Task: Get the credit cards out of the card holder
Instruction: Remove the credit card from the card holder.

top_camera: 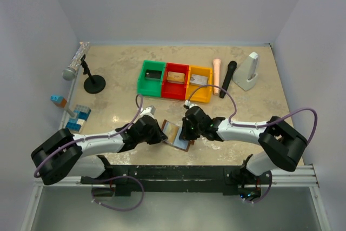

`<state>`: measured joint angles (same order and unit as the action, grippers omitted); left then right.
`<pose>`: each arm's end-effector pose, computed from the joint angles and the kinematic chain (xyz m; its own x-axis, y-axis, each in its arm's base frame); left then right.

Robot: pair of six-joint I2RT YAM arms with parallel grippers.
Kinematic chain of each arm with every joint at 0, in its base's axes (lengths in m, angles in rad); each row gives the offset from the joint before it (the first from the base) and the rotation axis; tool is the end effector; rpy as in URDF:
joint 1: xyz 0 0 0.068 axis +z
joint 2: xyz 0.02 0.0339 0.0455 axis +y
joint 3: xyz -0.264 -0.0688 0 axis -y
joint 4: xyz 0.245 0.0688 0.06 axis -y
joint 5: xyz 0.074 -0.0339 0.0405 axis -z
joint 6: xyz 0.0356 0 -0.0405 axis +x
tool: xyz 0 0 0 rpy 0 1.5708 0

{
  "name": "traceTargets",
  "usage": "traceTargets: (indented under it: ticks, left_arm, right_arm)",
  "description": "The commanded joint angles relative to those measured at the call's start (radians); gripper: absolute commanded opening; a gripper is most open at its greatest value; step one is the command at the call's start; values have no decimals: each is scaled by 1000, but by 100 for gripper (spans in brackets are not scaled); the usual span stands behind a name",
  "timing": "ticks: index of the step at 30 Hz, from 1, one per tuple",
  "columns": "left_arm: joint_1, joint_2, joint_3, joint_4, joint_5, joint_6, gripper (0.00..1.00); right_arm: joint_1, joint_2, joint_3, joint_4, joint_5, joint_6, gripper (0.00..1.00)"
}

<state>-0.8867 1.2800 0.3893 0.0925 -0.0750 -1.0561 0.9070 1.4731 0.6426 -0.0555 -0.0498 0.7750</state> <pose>0.1420 -0.1699 0.1352 -0.8667 -0.3106 -0.3903 -0.0298 0.8133 -0.5812 0.1669 0.2162 0.1510 -0.9050 -0.0226 -0.4249 -0.2420 0.8488 0.4701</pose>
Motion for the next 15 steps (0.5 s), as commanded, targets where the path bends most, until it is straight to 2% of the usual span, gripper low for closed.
traceTargets:
  ticks: [1,5,8,15]
  left_arm:
    - [84,140,-104,-110,-34,-30,0]
    - [112,199,-112,-39,9,-25,1]
    - [118,205,-106,-34,11,-13,6]
    - [126,121,-102,-85,0,22,39]
  right_arm:
    - [-7,39,-52,-58,42,10,0]
    - [-10,36,-61,-63,44,12,0]
    - [-11,36,-58,-73,47,3,0]
    - [-11,36,-44,-106,47,-20,0]
